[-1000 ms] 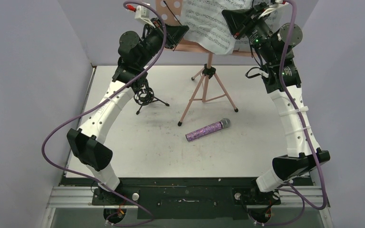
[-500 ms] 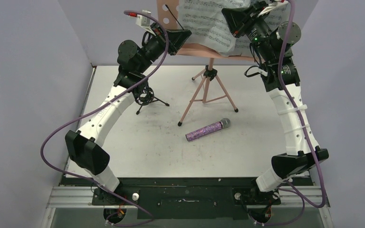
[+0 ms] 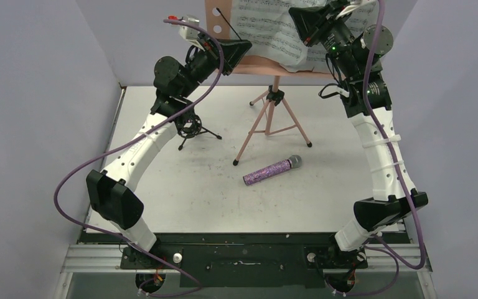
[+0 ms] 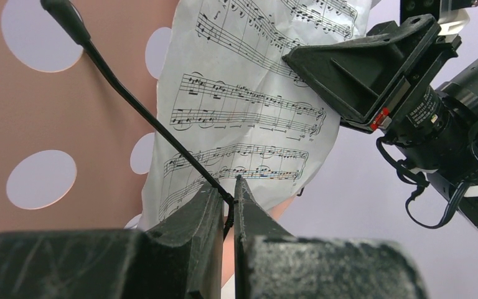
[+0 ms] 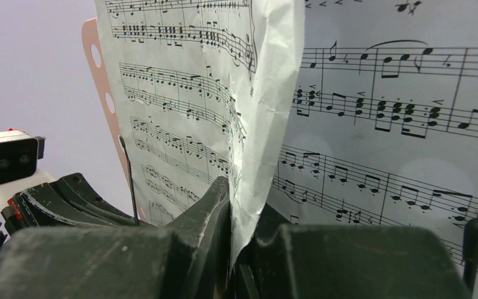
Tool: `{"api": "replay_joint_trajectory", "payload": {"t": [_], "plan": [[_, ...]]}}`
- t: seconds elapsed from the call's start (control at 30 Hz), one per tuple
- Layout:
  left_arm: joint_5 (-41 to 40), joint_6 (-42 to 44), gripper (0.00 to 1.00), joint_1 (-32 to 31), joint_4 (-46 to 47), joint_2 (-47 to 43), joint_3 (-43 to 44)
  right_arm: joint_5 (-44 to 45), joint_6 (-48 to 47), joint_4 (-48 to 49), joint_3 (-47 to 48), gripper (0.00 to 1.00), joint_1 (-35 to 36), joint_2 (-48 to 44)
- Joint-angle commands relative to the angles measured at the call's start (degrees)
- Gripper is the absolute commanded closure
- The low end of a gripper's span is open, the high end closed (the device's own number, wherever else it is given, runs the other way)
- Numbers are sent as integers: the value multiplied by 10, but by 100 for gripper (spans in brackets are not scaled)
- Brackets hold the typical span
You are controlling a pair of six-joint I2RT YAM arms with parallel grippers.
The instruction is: Set up the instrument practice props
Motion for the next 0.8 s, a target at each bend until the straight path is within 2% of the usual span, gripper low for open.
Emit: {"api": "replay_joint_trajectory", "payload": {"t": [0.0, 0.27, 0.43, 0.6, 0.77], "plan": [[44, 48, 100, -5, 70, -33, -2, 19, -12, 16, 26, 95, 6, 11], [-34, -47, 100, -6, 198, -47, -91, 31, -15, -3, 32, 95, 8, 18], [-8, -44, 100, -5, 229, -36, -84, 36, -13, -6, 36, 95, 10, 22], [-50, -129, 100, -1, 291, -25, -100, 41, -9, -11, 33, 95, 12, 20], [-35, -104, 100, -1, 282, -30, -96, 41, -9, -5, 33, 95, 14, 19]]}}
